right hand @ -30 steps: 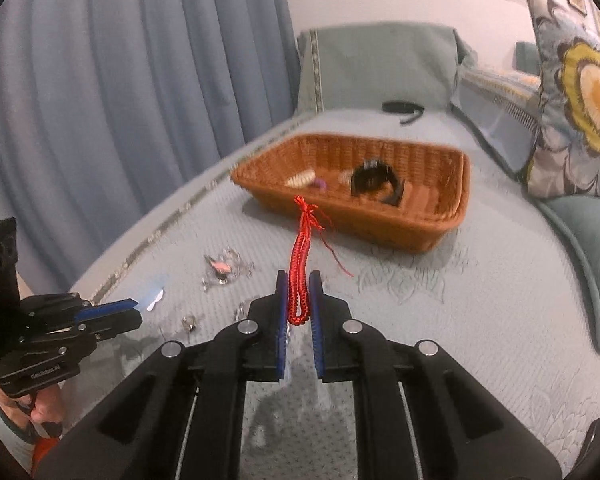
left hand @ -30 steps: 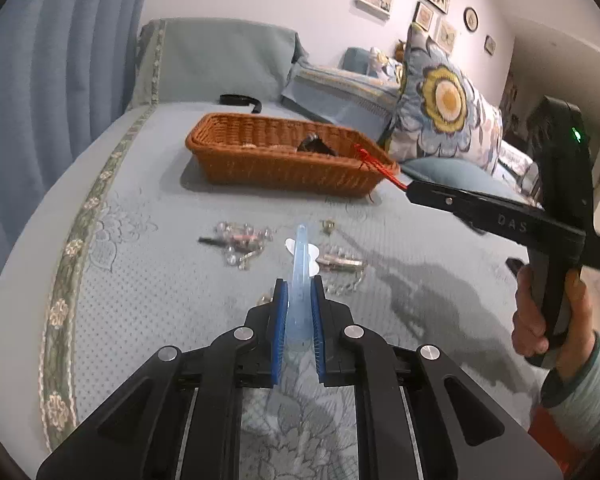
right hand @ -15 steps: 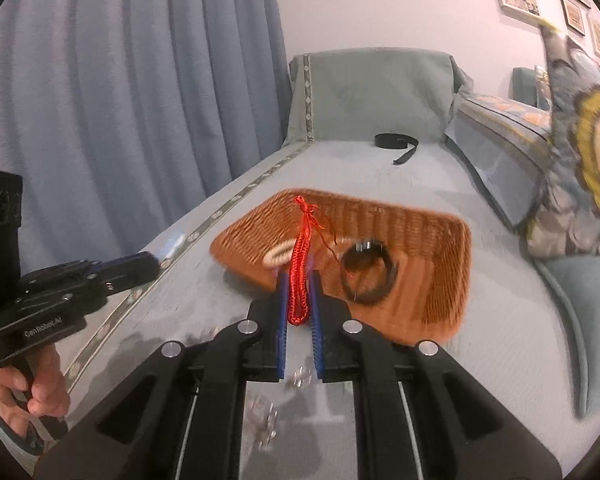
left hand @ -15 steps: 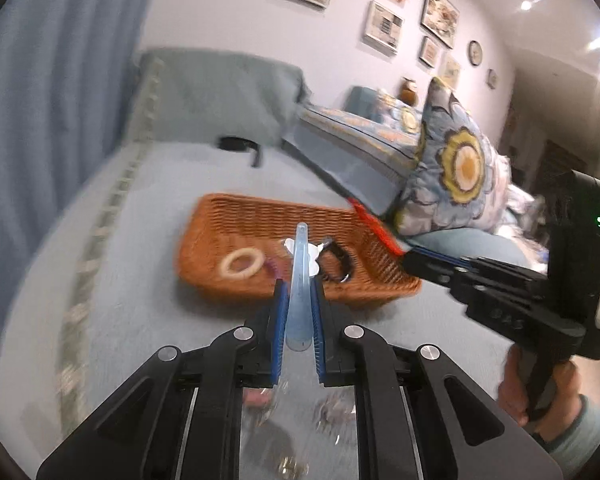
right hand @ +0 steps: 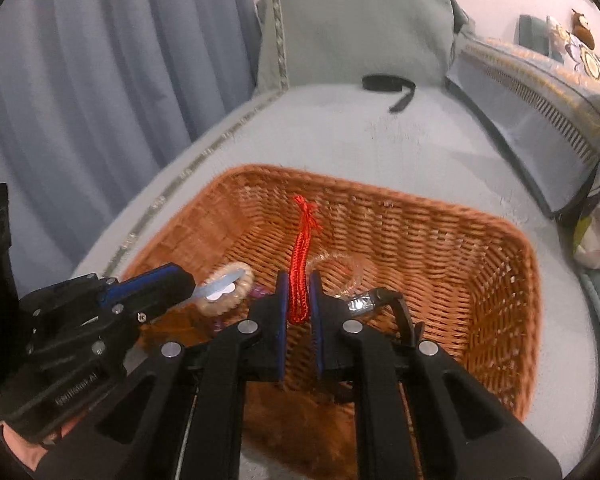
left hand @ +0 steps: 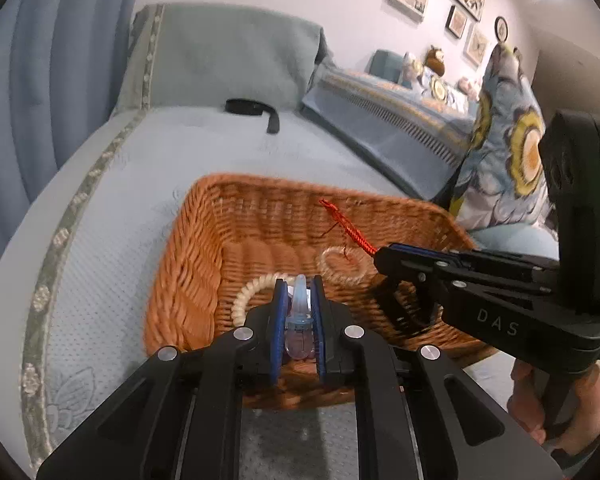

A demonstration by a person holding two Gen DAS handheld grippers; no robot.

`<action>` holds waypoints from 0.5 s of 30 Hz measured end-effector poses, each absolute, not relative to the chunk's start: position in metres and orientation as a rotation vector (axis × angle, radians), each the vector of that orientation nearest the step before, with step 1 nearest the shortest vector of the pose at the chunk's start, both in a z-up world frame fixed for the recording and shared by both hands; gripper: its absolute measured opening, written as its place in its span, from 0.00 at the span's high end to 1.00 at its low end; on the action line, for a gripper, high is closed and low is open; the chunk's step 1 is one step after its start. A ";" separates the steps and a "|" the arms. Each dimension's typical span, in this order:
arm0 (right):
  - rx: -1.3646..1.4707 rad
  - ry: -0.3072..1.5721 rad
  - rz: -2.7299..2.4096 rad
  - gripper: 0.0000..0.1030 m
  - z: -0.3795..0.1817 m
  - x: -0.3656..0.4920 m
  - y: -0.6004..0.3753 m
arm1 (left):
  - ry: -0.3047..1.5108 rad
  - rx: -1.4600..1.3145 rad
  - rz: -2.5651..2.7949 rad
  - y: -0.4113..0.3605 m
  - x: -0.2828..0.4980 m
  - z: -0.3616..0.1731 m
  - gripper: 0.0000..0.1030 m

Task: Organize jewelry

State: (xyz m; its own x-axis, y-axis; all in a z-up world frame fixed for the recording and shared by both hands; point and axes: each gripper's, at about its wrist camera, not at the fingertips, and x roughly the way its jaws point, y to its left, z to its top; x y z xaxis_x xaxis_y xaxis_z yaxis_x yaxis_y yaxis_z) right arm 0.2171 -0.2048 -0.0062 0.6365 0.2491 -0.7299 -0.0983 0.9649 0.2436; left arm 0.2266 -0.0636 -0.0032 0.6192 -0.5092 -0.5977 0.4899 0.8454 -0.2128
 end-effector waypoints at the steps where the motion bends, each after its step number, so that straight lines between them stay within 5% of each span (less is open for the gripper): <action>1: 0.187 0.862 0.200 0.92 -0.008 0.219 -0.205 | 0.699 -0.028 -0.571 -0.064 0.228 -0.006 0.90; 4: 0.184 0.863 0.190 0.91 -0.011 0.218 -0.201 | 0.703 -0.054 -0.563 -0.059 0.231 -0.009 0.89; 6: 0.213 0.868 0.193 0.89 -0.012 0.216 -0.205 | 0.694 -0.087 -0.567 -0.052 0.229 -0.006 0.76; 11: 0.250 0.853 0.195 0.81 -0.006 0.199 -0.215 | 0.649 -0.115 -0.598 -0.039 0.205 0.011 0.61; 15: 0.252 0.823 0.209 0.77 0.007 0.171 -0.217 | 0.609 -0.135 -0.623 -0.027 0.178 0.030 0.59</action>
